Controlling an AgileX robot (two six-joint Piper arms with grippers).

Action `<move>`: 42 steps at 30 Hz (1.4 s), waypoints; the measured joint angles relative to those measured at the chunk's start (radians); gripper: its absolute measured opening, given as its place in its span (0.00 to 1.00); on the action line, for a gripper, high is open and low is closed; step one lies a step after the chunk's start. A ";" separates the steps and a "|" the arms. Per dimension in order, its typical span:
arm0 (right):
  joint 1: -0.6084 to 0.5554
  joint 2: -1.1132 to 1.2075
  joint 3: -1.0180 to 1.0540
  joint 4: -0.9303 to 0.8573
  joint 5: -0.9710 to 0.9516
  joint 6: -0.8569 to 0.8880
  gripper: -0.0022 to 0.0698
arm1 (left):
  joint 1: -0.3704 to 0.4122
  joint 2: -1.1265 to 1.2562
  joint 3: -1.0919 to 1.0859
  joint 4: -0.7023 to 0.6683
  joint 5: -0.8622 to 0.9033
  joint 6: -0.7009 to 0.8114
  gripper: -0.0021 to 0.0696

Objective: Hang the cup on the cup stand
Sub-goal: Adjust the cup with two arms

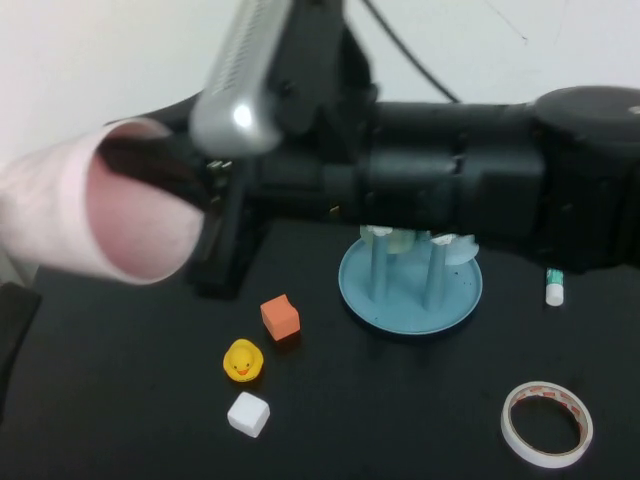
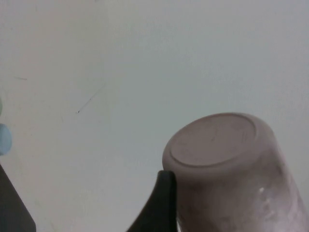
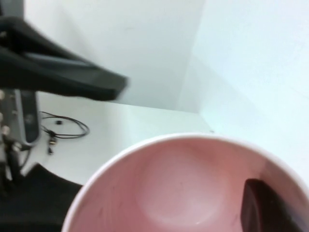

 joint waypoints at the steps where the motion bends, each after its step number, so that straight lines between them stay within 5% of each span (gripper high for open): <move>1: 0.011 0.009 -0.009 0.000 0.000 0.000 0.07 | 0.000 0.000 0.000 0.000 -0.002 -0.002 0.99; 39: 0.116 0.114 -0.108 0.003 0.112 0.000 0.06 | 0.000 0.008 -0.007 -0.010 -0.060 0.003 1.00; 42: 0.116 0.114 -0.108 -0.008 0.113 0.010 0.08 | 0.000 0.008 -0.007 -0.010 -0.060 0.015 0.94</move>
